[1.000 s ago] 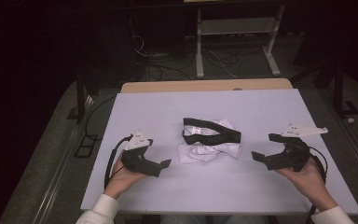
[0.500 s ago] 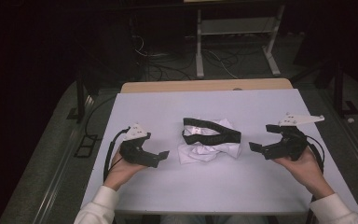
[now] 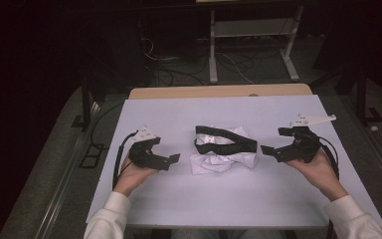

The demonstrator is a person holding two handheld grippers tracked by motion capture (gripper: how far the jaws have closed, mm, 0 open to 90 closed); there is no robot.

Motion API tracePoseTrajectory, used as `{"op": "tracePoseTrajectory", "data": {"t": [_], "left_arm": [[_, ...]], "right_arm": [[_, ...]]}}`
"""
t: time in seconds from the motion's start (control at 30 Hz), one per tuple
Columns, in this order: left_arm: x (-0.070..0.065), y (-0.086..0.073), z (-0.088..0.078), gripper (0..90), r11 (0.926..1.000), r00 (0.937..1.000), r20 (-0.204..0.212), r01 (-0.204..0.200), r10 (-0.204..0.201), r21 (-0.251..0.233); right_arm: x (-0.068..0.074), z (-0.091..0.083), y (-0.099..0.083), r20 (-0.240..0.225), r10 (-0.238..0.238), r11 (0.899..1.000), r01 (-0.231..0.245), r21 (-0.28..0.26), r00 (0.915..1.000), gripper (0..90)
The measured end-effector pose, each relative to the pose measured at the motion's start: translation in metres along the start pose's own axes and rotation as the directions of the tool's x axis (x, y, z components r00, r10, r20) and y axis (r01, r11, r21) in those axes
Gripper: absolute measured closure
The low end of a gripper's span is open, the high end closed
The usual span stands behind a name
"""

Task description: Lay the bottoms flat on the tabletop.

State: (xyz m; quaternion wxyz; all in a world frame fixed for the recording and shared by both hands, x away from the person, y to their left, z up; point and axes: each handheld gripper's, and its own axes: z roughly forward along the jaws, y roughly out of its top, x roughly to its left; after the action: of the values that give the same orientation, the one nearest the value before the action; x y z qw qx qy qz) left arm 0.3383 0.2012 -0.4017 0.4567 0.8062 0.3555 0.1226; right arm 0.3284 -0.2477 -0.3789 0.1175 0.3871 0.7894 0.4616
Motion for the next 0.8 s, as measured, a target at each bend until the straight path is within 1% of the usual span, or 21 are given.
{"op": "tracePoseTrajectory", "data": {"t": [0.07, 0.1, 0.17, 0.23, 0.3, 0.33, 0.43, 0.5, 0.53, 0.57, 0.6, 0.63, 0.7, 0.73, 0.8], "left_arm": [[0.002, 0.000, 0.004, 0.0, 1.0000, 1.0000, -0.003, 0.009, -0.009, 0.001], [0.003, -0.001, 0.008, 0.0, 0.9999, 0.9999, -0.005, 0.015, -0.015, 0.004], [0.004, -0.001, 0.010, 0.0, 0.9998, 0.9999, -0.005, 0.016, -0.016, 0.006], [0.005, -0.002, 0.017, 0.0, 0.9996, 0.9997, -0.002, 0.026, -0.026, 0.009], [0.006, -0.003, 0.019, 0.0, 0.9996, 0.9996, 0.000, 0.029, -0.029, 0.008], [0.006, -0.003, 0.023, 0.0, 0.9994, 0.9995, 0.003, 0.031, -0.031, 0.013], [0.007, -0.003, 0.028, 0.0, 0.9991, 0.9992, 0.007, 0.039, -0.039, 0.017], [0.008, -0.004, 0.035, 0.0, 0.9983, 0.9985, 0.014, 0.054, -0.054, 0.022], [0.008, -0.004, 0.035, 0.0, 0.9983, 0.9985, 0.014, 0.054, -0.054, 0.022], [0.009, -0.004, 0.037, 0.0, 0.9981, 0.9982, 0.016, 0.058, -0.058, 0.024], [0.009, -0.005, 0.043, 0.0, 0.9975, 0.9976, 0.024, 0.065, -0.066, 0.029], [0.009, -0.005, 0.043, 0.0, 0.9975, 0.9976, 0.024, 0.065, -0.066, 0.029], [0.009, -0.006, 0.048, 0.0, 0.9964, 0.9968, 0.030, 0.072, -0.074, 0.043], [0.009, -0.007, 0.053, 0.0, 0.9957, 0.9967, 0.032, 0.073, -0.075, 0.057], [0.008, -0.008, 0.057, 0.0, 0.9954, 0.9970, 0.028, 0.070, -0.072, 0.066]], "right_arm": [[-0.002, 0.004, -0.001, 0.000, 0.005, 1.000, -0.005, 0.007, 1.0000, 0.0], [-0.005, 0.008, -0.002, -0.002, 0.015, 1.000, -0.015, 0.010, 0.9999, 0.0], [-0.006, 0.010, -0.002, -0.004, 0.020, 1.000, -0.020, 0.012, 0.9998, 0.0], [-0.010, 0.016, -0.004, -0.005, 0.034, 0.999, -0.034, 0.013, 0.9994, 0.0], [-0.011, 0.019, -0.005, -0.007, 0.040, 0.999, -0.040, 0.013, 0.9992, 0.0], [-0.014, 0.023, -0.006, -0.009, 0.053, 0.999, -0.053, 0.012, 0.9986, 0.0], [-0.016, 0.026, -0.009, -0.012, 0.064, 0.998, -0.063, 0.011, 0.9979, 0.0], [-0.018, 0.032, -0.014, -0.017, 0.082, 0.997, -0.082, 0.011, 0.9965, 0.0], [-0.018, 0.034, -0.016, -0.020, 0.089, 0.996, -0.088, 0.016, 0.9959, 0.0], [-0.018, 0.034, -0.016, -0.020, 0.089, 0.996, -0.088, 0.016, 0.9959, 0.0], [-0.019, 0.038, -0.020, -0.020, 0.095, 0.995, -0.095, 0.027, 0.9953, 0.0], [-0.019, 0.038, -0.020, -0.020, 0.095, 0.995, -0.095, 0.027, 0.9953, 0.0], [-0.020, 0.042, -0.025, -0.022, 0.105, 0.994, -0.104, 0.046, 0.9942, 0.0], [-0.020, 0.043, -0.027, -0.024, 0.107, 0.993, -0.106, 0.053, 0.9940, 0.0], [-0.020, 0.045, -0.029, -0.026, 0.104, 0.993, -0.102, 0.065, 0.9942, 0.0]]}}
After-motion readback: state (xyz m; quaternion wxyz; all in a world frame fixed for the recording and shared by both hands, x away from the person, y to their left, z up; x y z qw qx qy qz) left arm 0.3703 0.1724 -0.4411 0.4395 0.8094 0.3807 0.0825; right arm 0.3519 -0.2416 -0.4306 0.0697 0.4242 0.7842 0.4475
